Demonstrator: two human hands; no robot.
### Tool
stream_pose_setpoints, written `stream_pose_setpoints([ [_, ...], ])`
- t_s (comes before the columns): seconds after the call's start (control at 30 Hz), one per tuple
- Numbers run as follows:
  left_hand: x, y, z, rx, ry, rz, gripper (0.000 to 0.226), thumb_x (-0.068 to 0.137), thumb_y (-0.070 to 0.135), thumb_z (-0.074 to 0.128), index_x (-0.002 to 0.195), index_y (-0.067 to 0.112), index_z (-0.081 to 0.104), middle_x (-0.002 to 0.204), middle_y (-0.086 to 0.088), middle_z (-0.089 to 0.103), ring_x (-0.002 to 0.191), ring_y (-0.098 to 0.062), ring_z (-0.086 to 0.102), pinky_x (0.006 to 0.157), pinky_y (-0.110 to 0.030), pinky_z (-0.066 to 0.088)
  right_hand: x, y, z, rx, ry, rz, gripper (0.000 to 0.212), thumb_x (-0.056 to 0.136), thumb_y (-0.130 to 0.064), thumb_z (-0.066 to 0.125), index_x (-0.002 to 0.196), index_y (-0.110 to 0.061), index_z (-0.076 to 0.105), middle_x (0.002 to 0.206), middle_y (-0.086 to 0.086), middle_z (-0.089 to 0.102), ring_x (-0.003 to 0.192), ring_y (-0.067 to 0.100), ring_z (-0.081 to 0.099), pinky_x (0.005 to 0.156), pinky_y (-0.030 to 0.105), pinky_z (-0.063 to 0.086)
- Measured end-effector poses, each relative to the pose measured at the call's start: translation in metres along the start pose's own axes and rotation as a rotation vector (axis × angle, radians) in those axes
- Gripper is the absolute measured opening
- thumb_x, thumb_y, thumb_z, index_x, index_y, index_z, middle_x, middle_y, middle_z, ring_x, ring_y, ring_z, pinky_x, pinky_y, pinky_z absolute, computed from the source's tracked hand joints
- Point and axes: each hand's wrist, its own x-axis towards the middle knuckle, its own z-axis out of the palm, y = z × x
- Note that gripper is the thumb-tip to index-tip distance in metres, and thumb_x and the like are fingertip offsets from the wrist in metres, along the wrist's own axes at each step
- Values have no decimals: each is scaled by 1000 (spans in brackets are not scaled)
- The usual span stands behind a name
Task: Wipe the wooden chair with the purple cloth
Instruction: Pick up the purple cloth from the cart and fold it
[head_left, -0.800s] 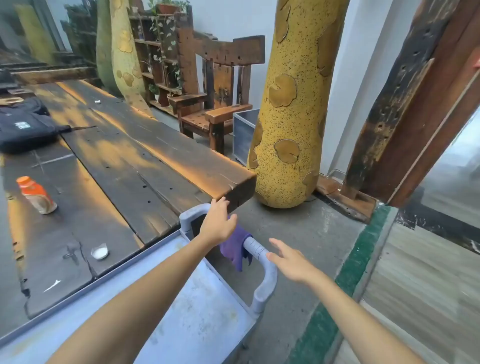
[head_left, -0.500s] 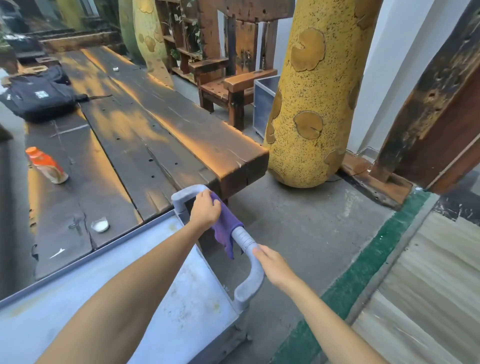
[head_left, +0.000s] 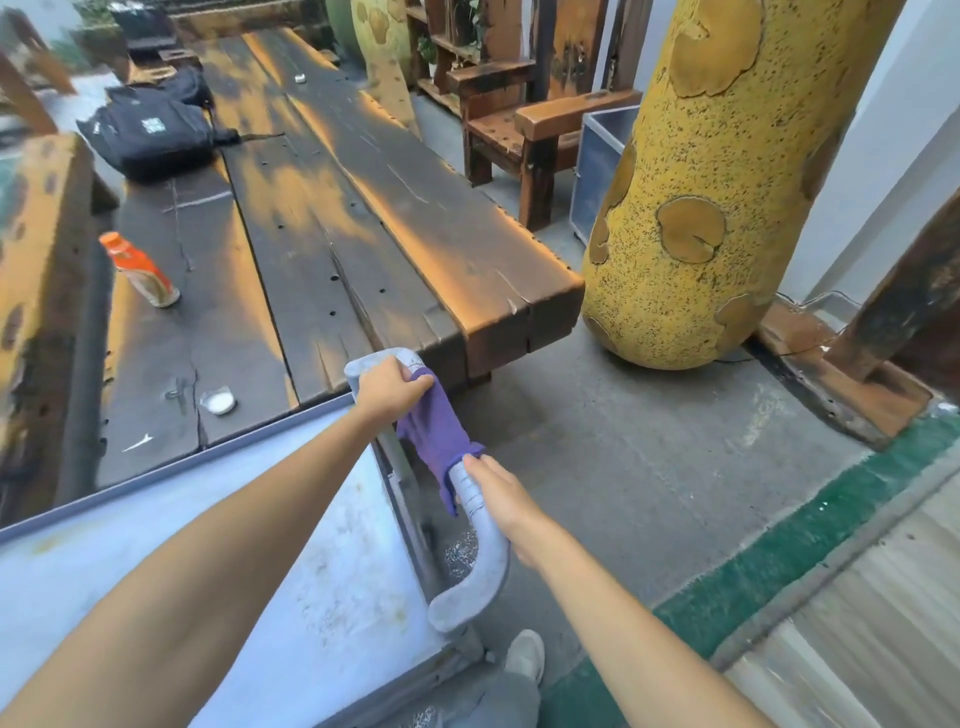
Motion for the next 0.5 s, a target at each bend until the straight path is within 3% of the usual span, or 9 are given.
stream_pose_setpoints([
  [0.07, 3, 6, 0, 96, 21, 109, 31, 93, 29, 59, 71, 11, 47, 71, -11, 58, 80, -32, 55, 68, -35, 32, 13, -9, 1, 84, -37, -28, 37, 104, -35, 54, 140, -29, 54, 135, 4, 66, 122, 22, 64, 112, 44, 45],
  [0.17, 7, 30, 2, 100, 8, 285, 27, 98, 27, 53, 78, 11, 44, 67, -1, 50, 72, -28, 47, 66, -36, 30, 39, -26, -3, 171, -54, -72, 56, 103, -25, 57, 152, -43, 34, 136, -1, 63, 122, 22, 64, 107, 50, 51],
  [0.27, 20, 61, 2, 57, -10, 347, 28, 103, 31, 45, 86, 10, 42, 72, -3, 51, 70, -29, 46, 65, -39, 35, 65, -50, -20, 312, -74, -77, 68, 104, -5, 45, 154, -46, 26, 138, -1, 62, 115, 18, 67, 82, 35, 62],
  [0.33, 33, 79, -2, 5, 14, 341, 29, 104, 32, 43, 89, 7, 41, 76, -4, 52, 70, -28, 45, 67, -39, 33, 81, -68, -39, 401, -87, -69, 69, 105, -1, 37, 152, -51, 26, 133, -4, 66, 111, 17, 72, 75, 31, 62],
  [0.43, 57, 98, -4, -121, 36, 320, 29, 105, 30, 44, 84, 12, 37, 72, 4, 47, 66, -15, 43, 62, -33, 23, 101, -97, -73, 409, -97, -68, 67, 107, -7, 34, 152, -56, 22, 141, -5, 63, 116, 20, 71, 87, 41, 60],
  [0.5, 78, 114, -2, -197, 66, 283, 31, 104, 33, 45, 80, 17, 33, 71, 6, 45, 63, -7, 43, 58, -30, 27, 117, -115, -102, 403, -84, -87, 67, 108, -12, 34, 151, -61, 20, 140, -9, 61, 113, 19, 72, 93, 47, 58],
])
